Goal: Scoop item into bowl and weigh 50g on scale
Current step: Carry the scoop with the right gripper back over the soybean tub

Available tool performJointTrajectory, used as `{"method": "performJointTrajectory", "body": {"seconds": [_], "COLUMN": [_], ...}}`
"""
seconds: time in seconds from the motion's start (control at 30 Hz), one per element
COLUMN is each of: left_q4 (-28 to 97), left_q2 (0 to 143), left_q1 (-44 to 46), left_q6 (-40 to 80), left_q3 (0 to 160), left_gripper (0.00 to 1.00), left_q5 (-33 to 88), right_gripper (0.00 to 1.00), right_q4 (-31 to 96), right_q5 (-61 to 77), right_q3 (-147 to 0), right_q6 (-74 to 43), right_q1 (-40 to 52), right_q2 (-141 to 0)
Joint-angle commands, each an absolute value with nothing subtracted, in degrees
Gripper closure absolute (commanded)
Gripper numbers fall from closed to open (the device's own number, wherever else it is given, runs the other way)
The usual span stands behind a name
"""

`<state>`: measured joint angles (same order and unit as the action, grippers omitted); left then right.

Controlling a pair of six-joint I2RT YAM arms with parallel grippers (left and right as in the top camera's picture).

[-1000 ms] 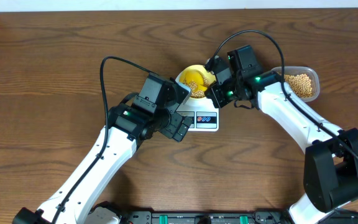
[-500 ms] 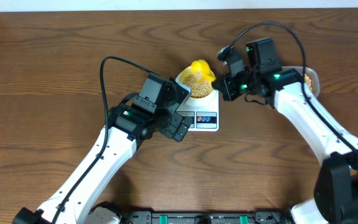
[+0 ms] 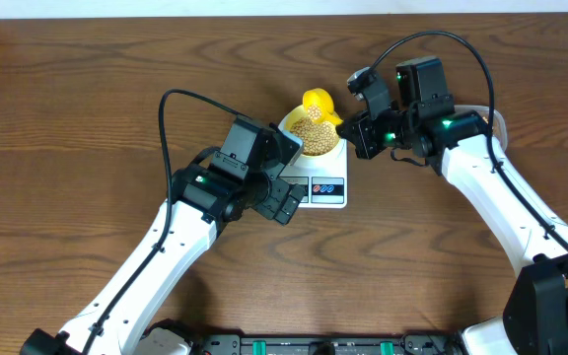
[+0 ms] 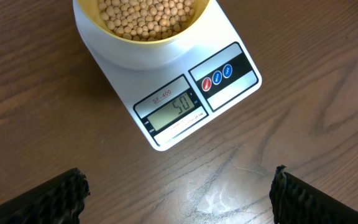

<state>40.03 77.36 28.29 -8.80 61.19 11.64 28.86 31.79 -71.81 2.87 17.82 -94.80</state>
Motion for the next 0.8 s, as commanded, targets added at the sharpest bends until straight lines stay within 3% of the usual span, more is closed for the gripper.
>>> {"method": "performJointTrajectory", "body": {"seconds": [0.0,0.77], "left_q4": [40.03,40.03], "left_q2": [77.47,77.47], "left_q1": [28.32,28.32], "left_q6": [-8.47,-8.47], "left_q3": [60.42,60.42], "left_gripper": [0.04,0.04], "left_q5": [11.05,11.05], "right_gripper": [0.99,0.99], "right_q4": [28.47,25.87], "right_q5": [32.95,32.99], "right_q3": [-71.57,-71.57], "right_q6": [2.17,2.17], "right_q1": [17.65,17.39], "right_q2": [-93.65,-93.62]}}
